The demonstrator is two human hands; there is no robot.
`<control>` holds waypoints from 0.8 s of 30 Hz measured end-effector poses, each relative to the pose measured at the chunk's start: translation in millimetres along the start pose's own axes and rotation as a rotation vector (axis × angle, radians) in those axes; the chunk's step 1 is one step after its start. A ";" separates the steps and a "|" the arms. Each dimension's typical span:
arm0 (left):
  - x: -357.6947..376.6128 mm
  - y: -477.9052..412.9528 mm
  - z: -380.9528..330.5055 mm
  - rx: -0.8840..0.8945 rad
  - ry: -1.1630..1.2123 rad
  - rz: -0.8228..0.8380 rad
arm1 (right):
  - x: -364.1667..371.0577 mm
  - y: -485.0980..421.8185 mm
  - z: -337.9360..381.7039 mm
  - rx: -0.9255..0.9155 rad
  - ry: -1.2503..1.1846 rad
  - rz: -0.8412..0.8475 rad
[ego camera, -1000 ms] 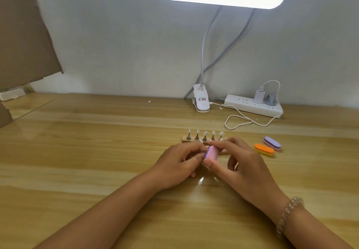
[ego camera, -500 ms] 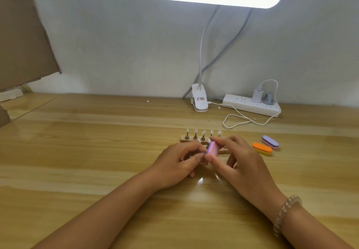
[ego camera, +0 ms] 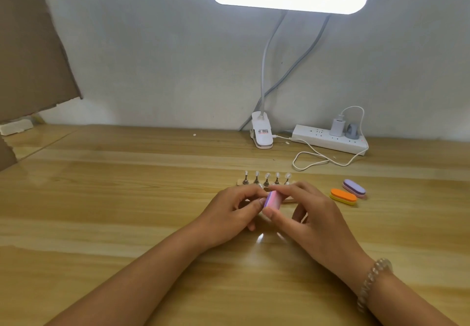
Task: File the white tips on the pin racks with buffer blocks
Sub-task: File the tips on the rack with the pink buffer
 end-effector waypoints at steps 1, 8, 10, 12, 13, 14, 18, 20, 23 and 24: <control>1.1 0.1 -2.4 0.011 0.012 0.004 | -2.2 -2.6 -3.1 0.030 -0.003 -0.032; 1.8 0.5 -7.7 0.021 0.125 -0.032 | -20.7 -2.5 -10.3 0.123 -0.186 -0.297; 1.5 0.6 -6.6 0.010 0.129 -0.039 | -13.7 -0.1 -4.0 0.096 -0.201 -0.222; 2.2 1.4 -6.4 0.006 0.134 -0.030 | -2.9 3.0 3.4 0.047 -0.119 -0.104; 2.7 1.8 -6.3 0.008 0.132 -0.026 | 0.4 3.2 4.6 0.038 -0.073 -0.068; 2.8 1.9 -6.7 0.012 0.123 -0.026 | 1.1 1.8 2.9 0.054 -0.050 -0.055; 2.4 0.9 -7.7 0.019 0.084 -0.023 | -4.0 -2.6 -7.3 0.119 -0.052 -0.077; 2.7 1.5 -7.8 0.018 0.098 -0.007 | -2.3 1.5 -0.3 0.046 -0.017 -0.059; 3.7 1.5 -7.0 0.010 0.091 0.008 | 1.2 3.8 3.8 0.007 -0.012 -0.017; 3.9 1.2 -7.3 0.015 0.066 0.008 | 0.5 1.5 1.2 0.029 -0.025 -0.020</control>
Point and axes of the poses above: each hand's wrist, its own y-axis away from the middle knuckle, its own x-axis out of the palm, z = x × y, the point moved 4 cm from there along -y, towards the middle knuckle, and after that the axes turned 1 degree about x, right-handed, at the moved point
